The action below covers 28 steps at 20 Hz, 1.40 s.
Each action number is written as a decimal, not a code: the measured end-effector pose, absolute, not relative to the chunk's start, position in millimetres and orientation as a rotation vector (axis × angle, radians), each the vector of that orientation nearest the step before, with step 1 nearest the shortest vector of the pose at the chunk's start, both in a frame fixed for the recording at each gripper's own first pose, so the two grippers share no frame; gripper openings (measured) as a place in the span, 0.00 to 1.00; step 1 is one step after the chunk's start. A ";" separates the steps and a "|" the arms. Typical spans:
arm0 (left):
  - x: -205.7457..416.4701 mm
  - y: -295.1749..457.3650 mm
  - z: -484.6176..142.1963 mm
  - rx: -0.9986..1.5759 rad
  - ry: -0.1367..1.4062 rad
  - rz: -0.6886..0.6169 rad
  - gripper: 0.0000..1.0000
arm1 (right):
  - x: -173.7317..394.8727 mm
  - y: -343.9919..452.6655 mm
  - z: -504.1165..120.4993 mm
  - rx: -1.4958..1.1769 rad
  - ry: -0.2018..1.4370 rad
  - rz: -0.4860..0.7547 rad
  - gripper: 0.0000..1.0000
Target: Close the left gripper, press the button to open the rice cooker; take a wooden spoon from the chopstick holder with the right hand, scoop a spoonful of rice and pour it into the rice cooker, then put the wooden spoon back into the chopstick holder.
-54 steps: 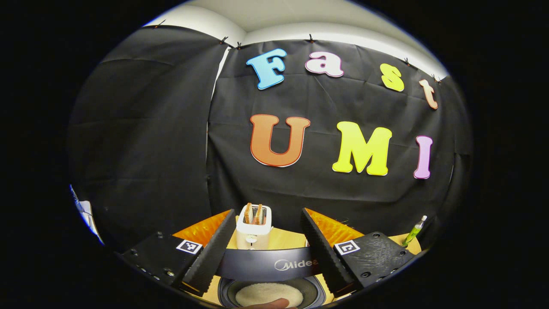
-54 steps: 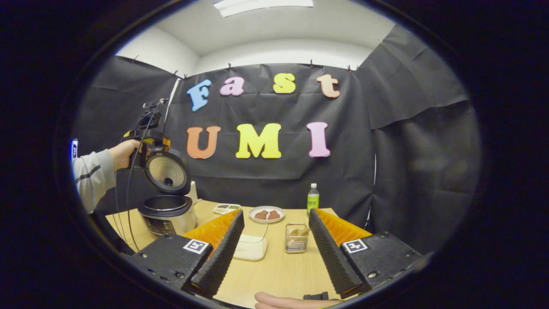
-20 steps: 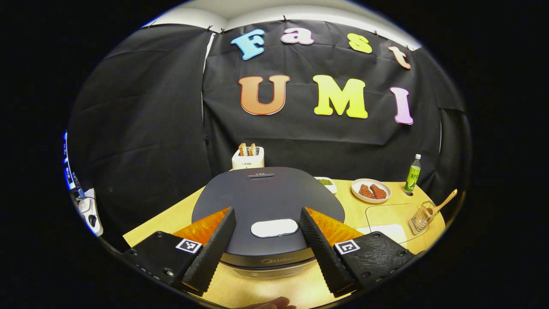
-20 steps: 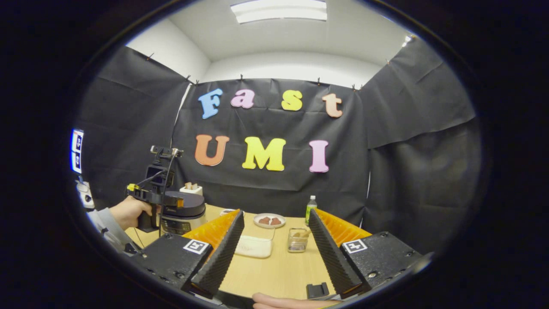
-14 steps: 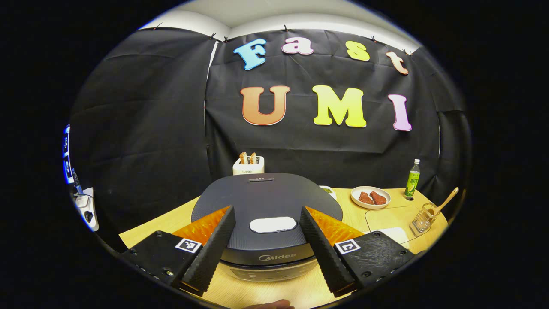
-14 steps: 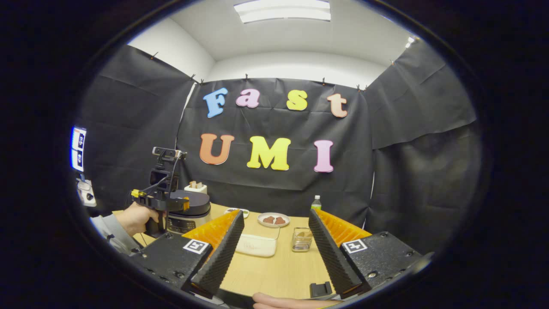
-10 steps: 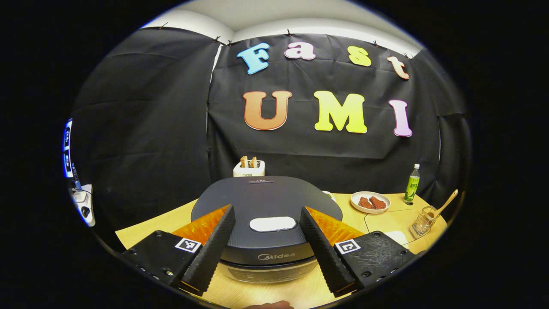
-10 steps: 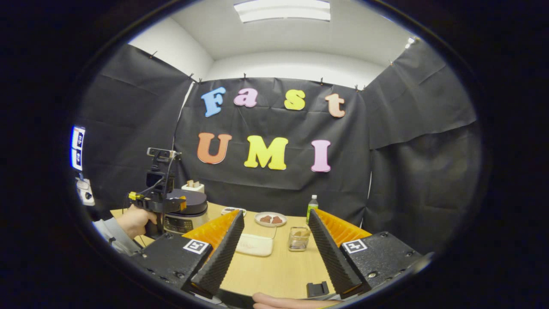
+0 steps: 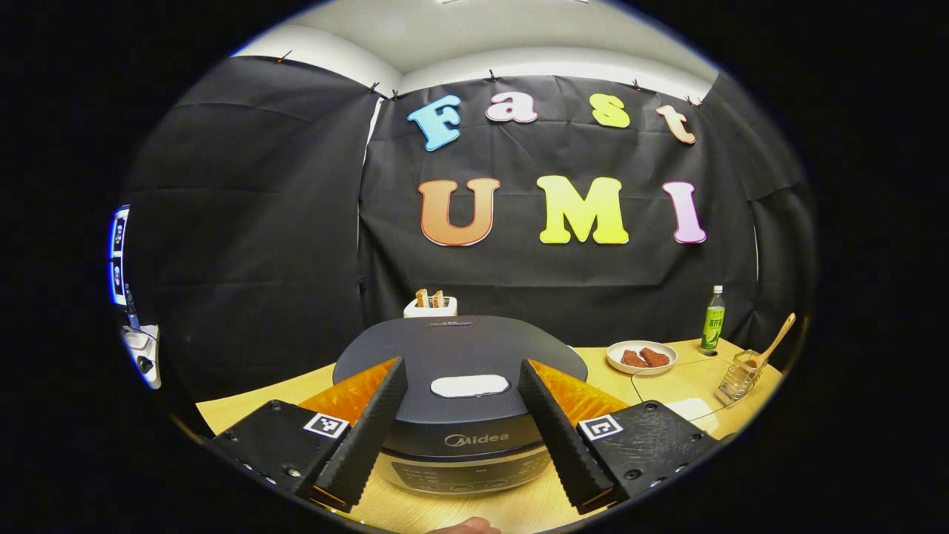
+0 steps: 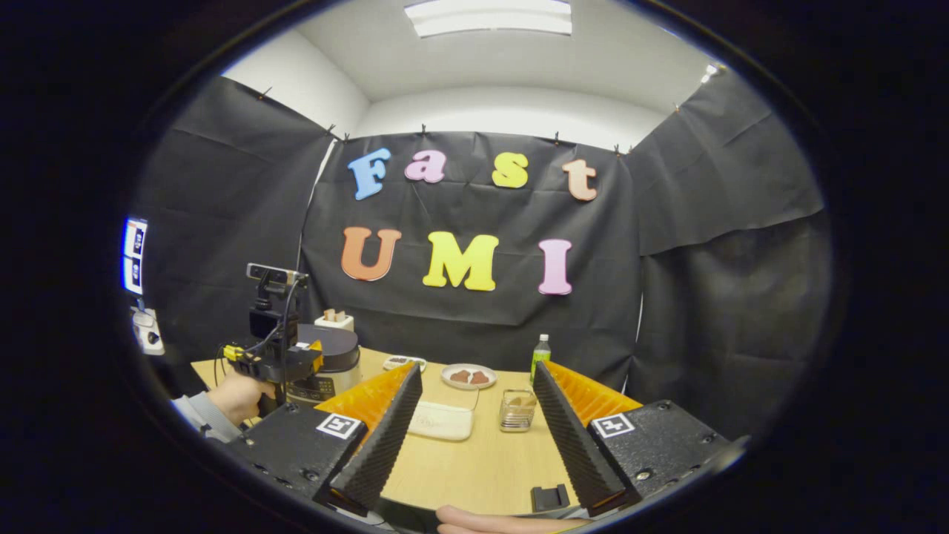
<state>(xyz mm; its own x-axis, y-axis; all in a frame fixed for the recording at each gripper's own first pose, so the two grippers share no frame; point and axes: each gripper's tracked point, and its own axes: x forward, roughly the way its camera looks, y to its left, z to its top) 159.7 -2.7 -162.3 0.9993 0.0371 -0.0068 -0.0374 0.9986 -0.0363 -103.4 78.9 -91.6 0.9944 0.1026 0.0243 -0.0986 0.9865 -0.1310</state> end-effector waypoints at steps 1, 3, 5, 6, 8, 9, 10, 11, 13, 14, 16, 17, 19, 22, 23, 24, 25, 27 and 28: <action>154.8 -7.5 -161.4 -0.030 0.029 0.009 0.98 | -102.5 78.3 -91.3 -0.126 -0.032 0.100 0.98; 145.2 -1.1 -155.5 -0.038 0.067 -0.005 1.00 | -98.8 75.4 -93.7 -0.113 -0.026 0.089 0.98; 130.9 8.8 -155.0 -0.073 0.113 0.005 0.96 | -93.9 72.4 -97.6 -0.096 -0.013 0.077 0.96; 122.5 9.1 -154.2 -0.090 0.130 -0.009 0.96 | -90.8 71.8 -99.2 -0.087 -0.006 0.074 0.98; 105.5 5.4 -147.9 -0.109 0.143 -0.039 0.95 | -88.1 72.1 -102.1 -0.073 0.005 0.076 0.98; 96.8 3.8 -144.7 -0.108 0.148 -0.052 0.95 | -86.3 71.0 -103.0 -0.079 0.008 0.077 0.98; 87.6 3.5 -141.8 -0.101 0.152 -0.054 0.95 | -83.6 64.3 -103.4 -0.084 0.006 0.063 0.99; 78.7 4.8 -139.8 -0.087 0.156 -0.050 0.95 | -79.9 56.2 -102.5 -0.083 0.002 0.042 0.96; 57.4 -0.1 -129.9 -0.056 0.143 -0.059 0.94 | -74.7 47.1 -103.4 -0.068 0.003 0.012 0.99; 45.6 -7.0 -123.9 -0.042 0.132 -0.076 0.95 | -72.6 44.6 -106.8 -0.061 0.012 0.006 0.98; 20.8 -24.3 -114.5 -0.023 0.112 -0.125 0.95 | -68.2 40.1 -108.8 -0.061 0.026 -0.006 0.98; 9.8 -28.6 -107.5 -0.016 0.094 -0.142 0.95 | -66.2 35.1 -108.2 -0.062 0.026 -0.017 0.98; -11.6 -36.4 -95.7 -0.004 0.055 -0.163 0.94 | -66.8 27.9 -105.5 -0.060 0.021 -0.034 0.97; -39.0 -41.3 -89.0 -0.014 0.019 -0.171 0.93 | -66.8 23.5 -103.0 -0.062 0.008 -0.049 0.98; -48.1 -41.6 -89.3 -0.012 0.012 -0.167 0.93 | -67.5 24.1 -101.8 -0.061 0.004 -0.048 0.98; -56.0 -43.6 -89.2 -0.009 0.004 -0.169 0.93 | -67.4 25.1 -102.1 -0.060 0.003 -0.045 0.96; -63.0 -46.4 -90.3 -0.002 -0.001 -0.171 0.93 | -67.3 26.1 -101.4 -0.058 0.003 -0.043 0.98; -80.0 -51.7 -90.8 0.016 -0.013 -0.192 0.93 | -69.0 29.5 -101.5 -0.055 0.005 -0.035 0.98; -87.3 -52.2 -89.5 0.021 -0.024 -0.193 0.93 | -70.9 32.1 -100.2 -0.054 0.004 -0.028 0.96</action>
